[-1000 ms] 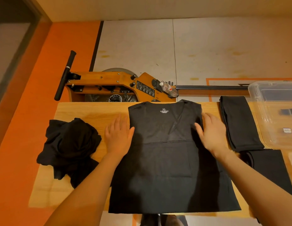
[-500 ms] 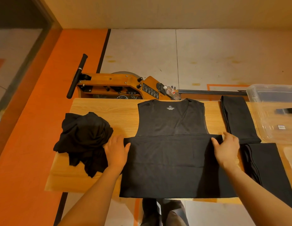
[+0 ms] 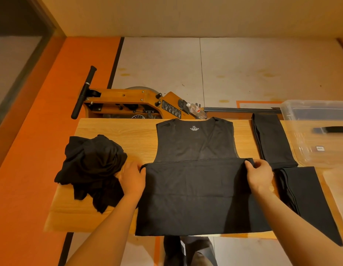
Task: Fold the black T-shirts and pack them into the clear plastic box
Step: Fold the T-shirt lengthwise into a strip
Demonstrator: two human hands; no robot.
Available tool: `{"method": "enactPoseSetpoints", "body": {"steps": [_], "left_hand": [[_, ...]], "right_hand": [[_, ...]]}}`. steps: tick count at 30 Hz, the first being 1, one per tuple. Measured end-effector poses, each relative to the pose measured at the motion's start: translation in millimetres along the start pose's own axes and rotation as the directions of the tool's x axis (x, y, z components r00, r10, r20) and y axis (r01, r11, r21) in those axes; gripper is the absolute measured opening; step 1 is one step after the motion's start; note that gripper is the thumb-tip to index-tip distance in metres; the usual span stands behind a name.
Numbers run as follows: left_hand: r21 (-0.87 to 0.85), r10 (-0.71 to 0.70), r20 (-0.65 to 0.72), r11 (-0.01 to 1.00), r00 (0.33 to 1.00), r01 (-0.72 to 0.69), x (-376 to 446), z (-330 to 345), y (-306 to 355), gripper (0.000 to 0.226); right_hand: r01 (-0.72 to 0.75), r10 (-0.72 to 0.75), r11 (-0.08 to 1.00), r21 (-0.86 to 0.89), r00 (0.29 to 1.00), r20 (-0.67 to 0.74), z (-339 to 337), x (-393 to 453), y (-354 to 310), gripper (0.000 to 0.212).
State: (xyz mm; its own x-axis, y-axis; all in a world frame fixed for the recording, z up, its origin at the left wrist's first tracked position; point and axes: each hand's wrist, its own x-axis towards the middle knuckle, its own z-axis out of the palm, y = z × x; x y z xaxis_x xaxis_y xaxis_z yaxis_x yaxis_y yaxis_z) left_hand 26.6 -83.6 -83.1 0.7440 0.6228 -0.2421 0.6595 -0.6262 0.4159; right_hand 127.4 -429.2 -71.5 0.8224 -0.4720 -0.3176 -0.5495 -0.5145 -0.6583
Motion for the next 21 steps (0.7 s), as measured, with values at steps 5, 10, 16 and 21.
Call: {"method": "enactPoseSetpoints", "body": {"steps": [5,10,16,21], "left_hand": [[-0.192,-0.063,0.026,0.979,0.998,0.066,-3.5,-5.4,2.8,0.008],[-0.278,-0.09,0.021,0.956,0.996,0.092,1.9,-10.3,7.4,0.02],[-0.299,-0.109,-0.008,0.949,0.994,0.101,14.4,-20.6,24.0,0.024],[-0.329,-0.119,-0.026,0.939,0.993,0.104,27.8,-25.3,39.5,0.023]], "right_hand": [[-0.011,0.011,0.997,0.07,1.0,-0.001,-2.2,3.9,0.3,0.035],[0.003,-0.001,0.995,0.102,1.0,-0.014,-5.5,8.9,-3.1,0.033],[0.056,-0.053,0.991,0.118,0.998,-0.028,-10.3,22.8,-12.2,0.027],[0.094,-0.09,0.988,0.124,0.995,-0.036,-9.3,35.6,-24.8,0.018]]}}
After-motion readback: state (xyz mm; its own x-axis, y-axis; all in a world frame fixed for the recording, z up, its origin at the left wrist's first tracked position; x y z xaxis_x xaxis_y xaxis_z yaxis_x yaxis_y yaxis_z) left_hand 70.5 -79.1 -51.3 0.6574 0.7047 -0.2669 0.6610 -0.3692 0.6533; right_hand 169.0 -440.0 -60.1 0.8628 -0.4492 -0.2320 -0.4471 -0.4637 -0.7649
